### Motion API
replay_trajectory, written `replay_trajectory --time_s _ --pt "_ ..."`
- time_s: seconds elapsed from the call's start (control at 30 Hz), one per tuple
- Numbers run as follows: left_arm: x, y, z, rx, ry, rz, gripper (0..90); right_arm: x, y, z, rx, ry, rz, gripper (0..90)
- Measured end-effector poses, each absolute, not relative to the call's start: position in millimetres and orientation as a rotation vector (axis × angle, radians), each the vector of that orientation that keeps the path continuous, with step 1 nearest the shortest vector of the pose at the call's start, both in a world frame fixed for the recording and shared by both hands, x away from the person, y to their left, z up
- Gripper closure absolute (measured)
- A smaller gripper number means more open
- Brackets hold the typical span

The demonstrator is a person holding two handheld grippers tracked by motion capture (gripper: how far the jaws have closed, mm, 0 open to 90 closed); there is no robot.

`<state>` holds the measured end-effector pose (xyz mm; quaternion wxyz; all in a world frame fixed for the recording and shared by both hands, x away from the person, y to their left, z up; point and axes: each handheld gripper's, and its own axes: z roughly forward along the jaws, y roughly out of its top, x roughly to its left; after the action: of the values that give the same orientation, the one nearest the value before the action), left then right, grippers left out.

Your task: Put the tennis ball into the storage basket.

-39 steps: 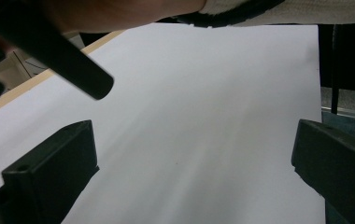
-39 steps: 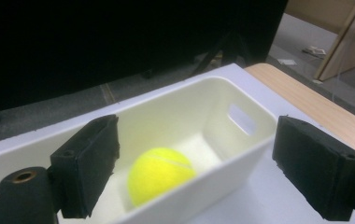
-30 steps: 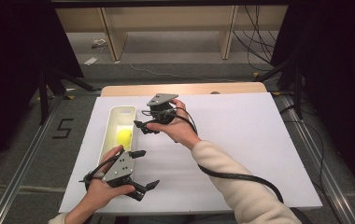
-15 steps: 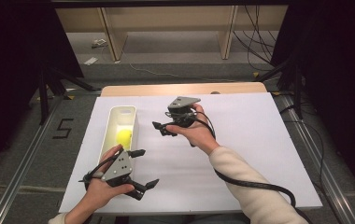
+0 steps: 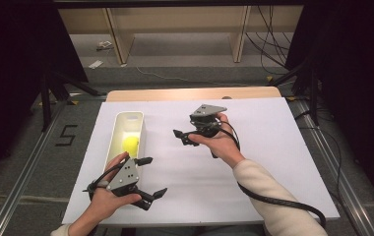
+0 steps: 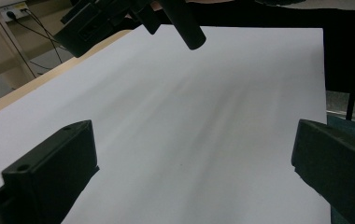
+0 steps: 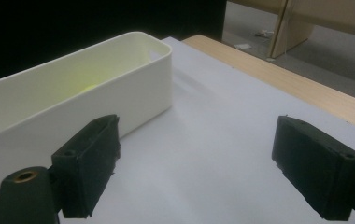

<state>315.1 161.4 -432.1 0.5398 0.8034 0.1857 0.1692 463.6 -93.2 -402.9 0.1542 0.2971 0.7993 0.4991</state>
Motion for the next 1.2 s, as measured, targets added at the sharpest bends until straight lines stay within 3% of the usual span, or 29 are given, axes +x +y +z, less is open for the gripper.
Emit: replay_trajectory --time_s 1.2 --pt "316 162 -431 1.9 0.441 0.417 0.0 444 -132 -416 0.914 2.246 1.449 16.3"
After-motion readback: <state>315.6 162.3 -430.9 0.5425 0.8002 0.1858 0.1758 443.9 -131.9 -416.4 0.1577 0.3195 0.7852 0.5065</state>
